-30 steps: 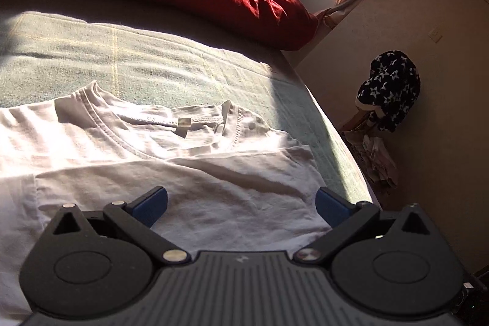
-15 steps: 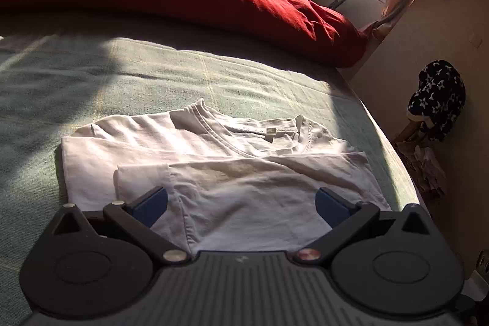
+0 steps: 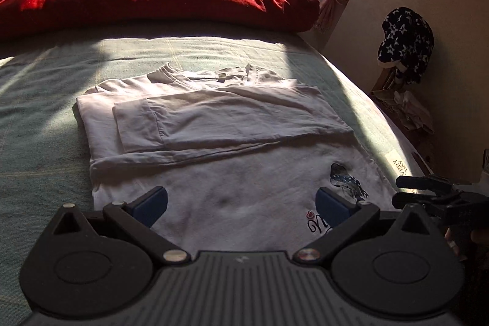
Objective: Fold clothes
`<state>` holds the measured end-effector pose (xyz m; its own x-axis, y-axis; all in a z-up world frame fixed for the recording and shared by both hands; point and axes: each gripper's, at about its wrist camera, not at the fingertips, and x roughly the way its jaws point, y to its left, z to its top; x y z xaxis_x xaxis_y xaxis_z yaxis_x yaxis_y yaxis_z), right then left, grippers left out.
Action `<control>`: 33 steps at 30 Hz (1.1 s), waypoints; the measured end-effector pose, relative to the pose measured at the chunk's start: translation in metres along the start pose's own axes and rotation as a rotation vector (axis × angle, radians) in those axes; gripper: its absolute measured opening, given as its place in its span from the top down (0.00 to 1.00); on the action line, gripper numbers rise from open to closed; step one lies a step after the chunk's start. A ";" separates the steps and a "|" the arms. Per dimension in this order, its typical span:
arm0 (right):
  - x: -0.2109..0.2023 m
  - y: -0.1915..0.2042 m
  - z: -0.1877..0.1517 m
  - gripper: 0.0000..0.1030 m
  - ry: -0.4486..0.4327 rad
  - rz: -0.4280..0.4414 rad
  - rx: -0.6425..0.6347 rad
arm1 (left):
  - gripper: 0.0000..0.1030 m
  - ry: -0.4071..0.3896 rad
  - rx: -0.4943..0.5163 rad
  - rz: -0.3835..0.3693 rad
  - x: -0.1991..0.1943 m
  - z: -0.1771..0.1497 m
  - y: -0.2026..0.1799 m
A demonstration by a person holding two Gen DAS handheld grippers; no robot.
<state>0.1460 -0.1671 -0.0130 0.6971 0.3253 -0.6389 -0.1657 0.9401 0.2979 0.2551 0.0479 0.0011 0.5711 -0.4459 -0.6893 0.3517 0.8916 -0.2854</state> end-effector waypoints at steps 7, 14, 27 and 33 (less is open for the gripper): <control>0.002 0.006 -0.046 0.00 0.075 -0.041 -0.061 | 0.01 0.068 -0.029 0.084 0.002 -0.080 0.007; 0.001 0.004 -0.098 0.00 0.088 -0.136 -0.210 | 0.01 -0.003 -0.061 0.090 -0.045 -0.135 0.005; -0.004 0.005 -0.113 0.00 0.023 -0.155 -0.251 | 0.01 -0.066 -0.047 0.082 -0.028 -0.117 -0.003; -0.010 0.002 -0.113 0.00 0.039 -0.153 -0.255 | 0.01 -0.042 -0.045 0.152 -0.027 -0.121 -0.007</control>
<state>0.0599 -0.1575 -0.0858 0.7009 0.1764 -0.6911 -0.2338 0.9722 0.0110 0.1476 0.0633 -0.0593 0.6458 -0.3073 -0.6990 0.2257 0.9514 -0.2097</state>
